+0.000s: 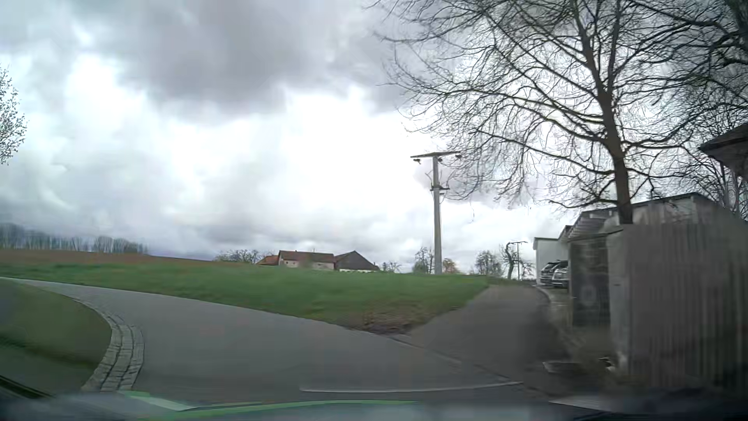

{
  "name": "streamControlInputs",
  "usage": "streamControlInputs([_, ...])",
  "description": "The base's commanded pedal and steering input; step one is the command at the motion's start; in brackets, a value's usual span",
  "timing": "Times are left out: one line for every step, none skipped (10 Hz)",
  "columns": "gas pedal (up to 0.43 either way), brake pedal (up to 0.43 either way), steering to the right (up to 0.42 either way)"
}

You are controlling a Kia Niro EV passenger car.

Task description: Follow the waypoints while adhering to traffic rules and regulations

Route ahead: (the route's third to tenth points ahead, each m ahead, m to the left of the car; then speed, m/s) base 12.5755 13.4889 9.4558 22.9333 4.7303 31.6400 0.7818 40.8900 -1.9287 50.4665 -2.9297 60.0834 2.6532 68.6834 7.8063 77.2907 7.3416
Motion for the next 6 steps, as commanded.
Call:
streamControlInputs([0.098,0.000,-0.196])
streamControlInputs([0.098,0.000,-0.205])
streamControlInputs([0.098,0.000,-0.217])
streamControlInputs([0.079,0.000,-0.232])
streamControlInputs([0.079,0.000,-0.241])
streamControlInputs([0.079,0.000,-0.242])
